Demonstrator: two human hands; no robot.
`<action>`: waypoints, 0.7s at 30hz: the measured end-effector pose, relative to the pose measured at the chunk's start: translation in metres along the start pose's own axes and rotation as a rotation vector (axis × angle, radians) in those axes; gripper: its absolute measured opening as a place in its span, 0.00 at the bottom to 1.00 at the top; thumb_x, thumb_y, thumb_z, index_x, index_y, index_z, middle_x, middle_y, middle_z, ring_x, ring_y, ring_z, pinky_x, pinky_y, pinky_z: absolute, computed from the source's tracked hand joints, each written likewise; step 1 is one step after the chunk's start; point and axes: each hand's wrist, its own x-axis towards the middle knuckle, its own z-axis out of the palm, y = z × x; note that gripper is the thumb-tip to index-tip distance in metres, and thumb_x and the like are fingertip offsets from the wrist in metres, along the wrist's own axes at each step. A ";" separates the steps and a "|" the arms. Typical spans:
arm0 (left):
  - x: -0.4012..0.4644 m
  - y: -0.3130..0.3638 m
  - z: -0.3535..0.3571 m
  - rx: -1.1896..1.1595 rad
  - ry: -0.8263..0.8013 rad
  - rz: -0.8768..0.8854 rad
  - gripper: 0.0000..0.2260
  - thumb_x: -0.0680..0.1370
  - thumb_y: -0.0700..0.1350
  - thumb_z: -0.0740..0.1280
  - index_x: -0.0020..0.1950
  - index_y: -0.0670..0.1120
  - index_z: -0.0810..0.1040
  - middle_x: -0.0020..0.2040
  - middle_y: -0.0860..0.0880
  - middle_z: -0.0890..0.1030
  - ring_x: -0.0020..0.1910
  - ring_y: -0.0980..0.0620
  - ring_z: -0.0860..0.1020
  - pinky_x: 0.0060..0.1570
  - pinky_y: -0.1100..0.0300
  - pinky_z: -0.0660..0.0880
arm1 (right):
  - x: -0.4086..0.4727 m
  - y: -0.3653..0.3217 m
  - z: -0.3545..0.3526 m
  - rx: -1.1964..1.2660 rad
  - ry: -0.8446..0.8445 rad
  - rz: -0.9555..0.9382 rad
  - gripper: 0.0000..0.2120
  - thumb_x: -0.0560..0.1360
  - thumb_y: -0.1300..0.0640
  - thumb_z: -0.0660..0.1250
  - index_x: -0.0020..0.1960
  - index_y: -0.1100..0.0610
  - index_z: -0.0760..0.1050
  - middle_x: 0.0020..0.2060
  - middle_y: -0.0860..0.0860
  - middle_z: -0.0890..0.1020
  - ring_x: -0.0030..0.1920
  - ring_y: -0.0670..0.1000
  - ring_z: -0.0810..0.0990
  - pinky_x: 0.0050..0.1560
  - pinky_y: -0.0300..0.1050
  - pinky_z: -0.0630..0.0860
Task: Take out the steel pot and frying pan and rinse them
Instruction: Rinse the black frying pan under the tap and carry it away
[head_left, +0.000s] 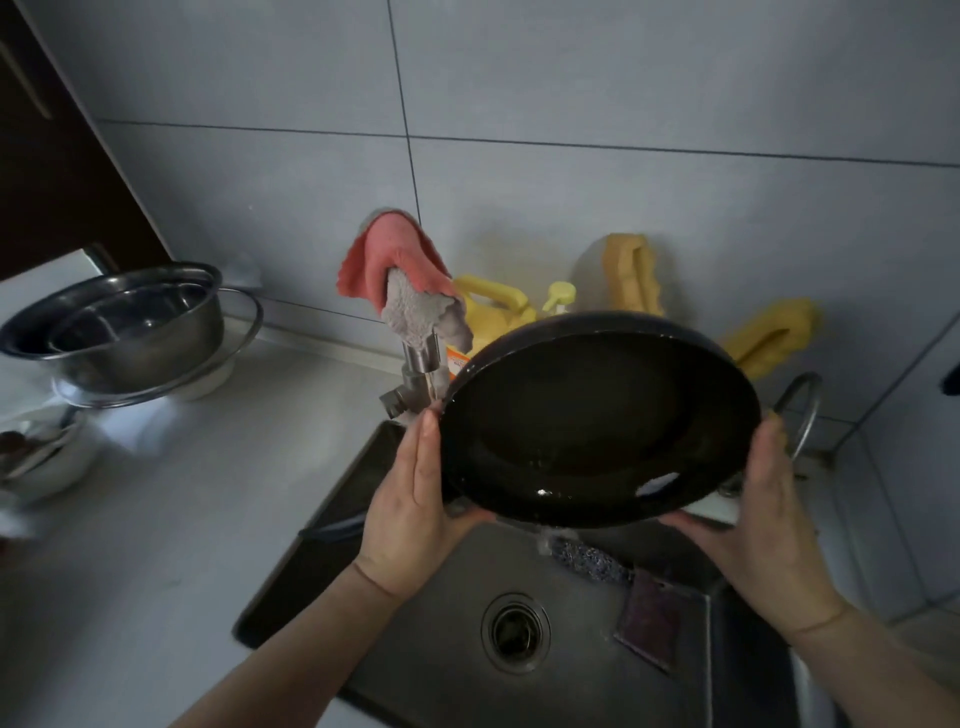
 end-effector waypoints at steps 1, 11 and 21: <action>-0.005 0.000 0.002 -0.011 -0.034 -0.012 0.51 0.70 0.65 0.68 0.79 0.45 0.40 0.72 0.38 0.60 0.62 0.38 0.75 0.48 0.51 0.80 | -0.008 0.003 0.002 -0.018 -0.001 -0.047 0.52 0.70 0.44 0.72 0.78 0.65 0.44 0.76 0.61 0.57 0.74 0.62 0.60 0.70 0.57 0.63; -0.058 -0.007 0.028 -0.235 -0.592 -0.361 0.61 0.63 0.67 0.74 0.73 0.58 0.26 0.77 0.56 0.45 0.67 0.60 0.64 0.59 0.65 0.69 | -0.060 0.010 0.022 0.125 -0.489 0.329 0.70 0.54 0.43 0.81 0.78 0.46 0.34 0.78 0.37 0.43 0.77 0.38 0.47 0.72 0.56 0.59; -0.039 -0.098 -0.017 -0.262 -1.111 -0.641 0.66 0.55 0.57 0.82 0.77 0.59 0.36 0.77 0.55 0.52 0.76 0.50 0.56 0.74 0.51 0.58 | -0.025 -0.037 0.076 0.515 -0.870 0.567 0.66 0.51 0.47 0.85 0.74 0.33 0.44 0.71 0.35 0.58 0.72 0.40 0.56 0.74 0.47 0.56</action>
